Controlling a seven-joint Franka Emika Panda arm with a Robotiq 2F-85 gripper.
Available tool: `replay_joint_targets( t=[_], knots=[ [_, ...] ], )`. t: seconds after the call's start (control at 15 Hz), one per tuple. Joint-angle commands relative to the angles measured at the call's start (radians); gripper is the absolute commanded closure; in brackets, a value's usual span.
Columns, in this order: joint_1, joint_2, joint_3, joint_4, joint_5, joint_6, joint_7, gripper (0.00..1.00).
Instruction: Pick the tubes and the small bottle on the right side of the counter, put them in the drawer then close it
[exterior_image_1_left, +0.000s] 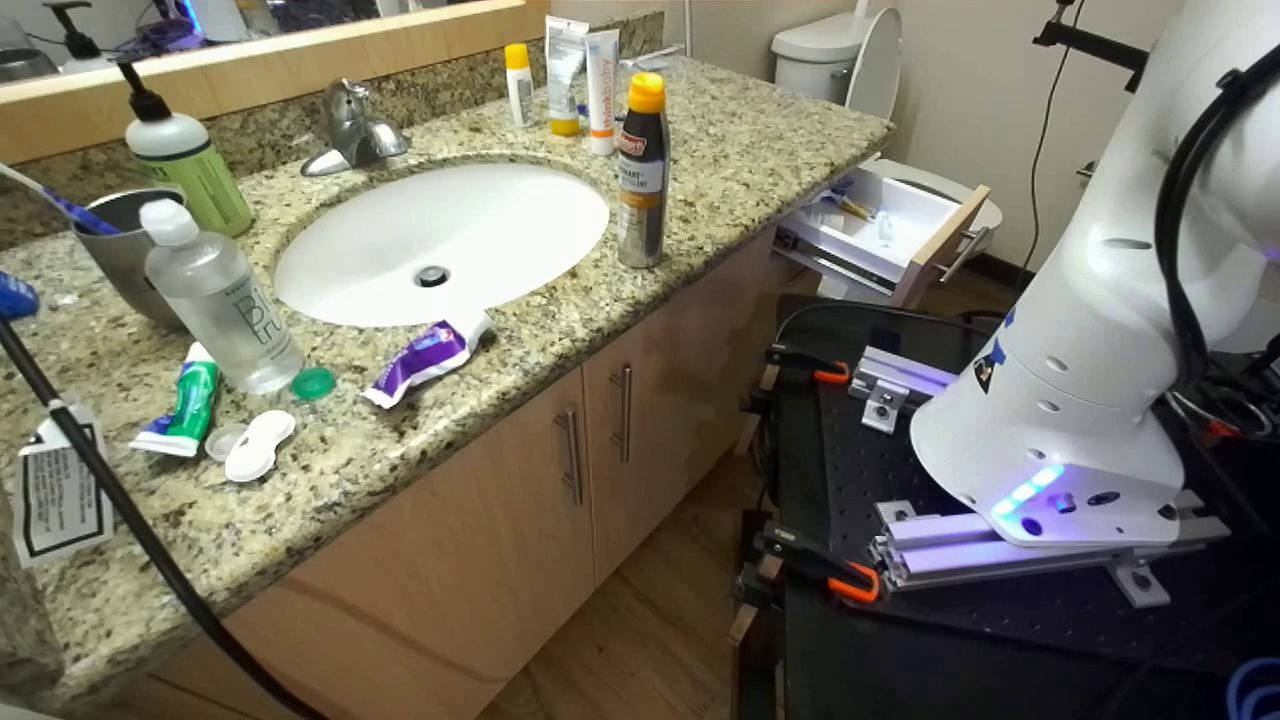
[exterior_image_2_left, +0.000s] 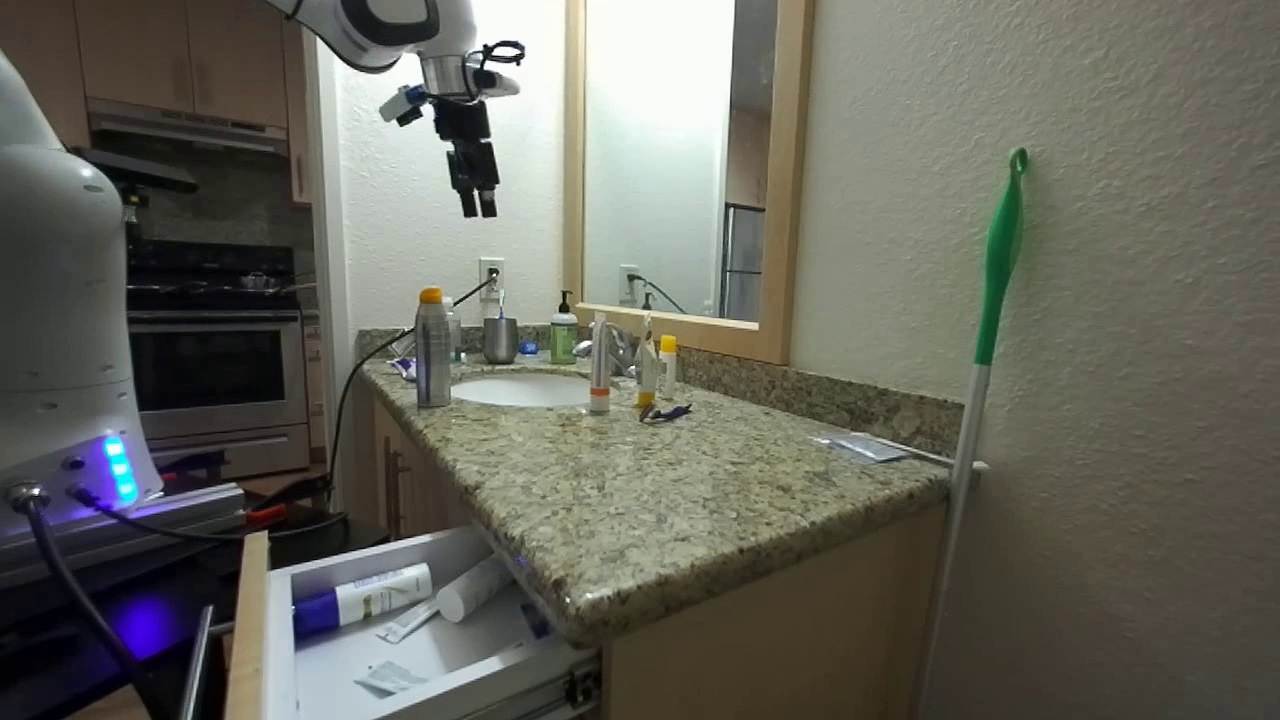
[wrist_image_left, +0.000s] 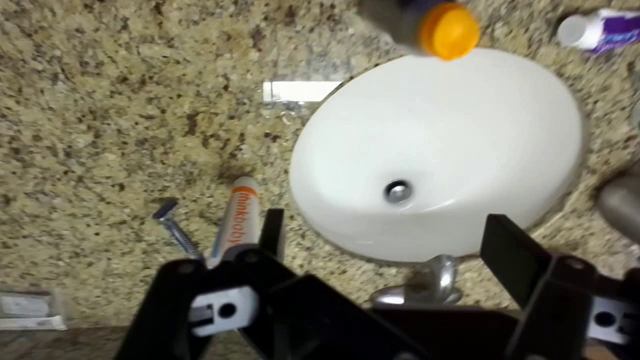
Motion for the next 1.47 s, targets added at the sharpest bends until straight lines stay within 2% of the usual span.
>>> replay_joint_targets(
  t=[0.0, 0.13, 0.2, 0.27, 0.47, 0.73, 0.93, 1.0, 1.2, 1.4],
  knots=[
    [-0.038, 0.036, -0.015, 0.029, 0.013, 0.003, -0.004, 0.0],
    [-0.061, 0.102, -0.05, 0.073, 0.021, 0.004, -0.003, 0.0],
    [-0.062, 0.121, -0.024, 0.051, -0.021, 0.044, 0.03, 0.0],
    [-0.068, 0.183, -0.002, 0.076, -0.046, 0.024, 0.111, 0.0],
    [-0.069, 0.344, 0.01, 0.106, -0.038, 0.114, 0.321, 0.0],
    [-0.071, 0.488, -0.013, 0.153, -0.011, 0.203, 0.525, 0.0],
    [-0.074, 0.49, -0.04, 0.188, 0.058, 0.163, 0.619, 0.0],
    [-0.062, 0.494, -0.034, 0.154, 0.023, 0.199, 0.577, 0.0],
    [-0.068, 0.491, -0.044, 0.18, 0.041, 0.188, 0.607, 0.0],
    [-0.083, 0.529, -0.056, 0.215, 0.124, 0.185, 0.658, 0.0]
  ],
)
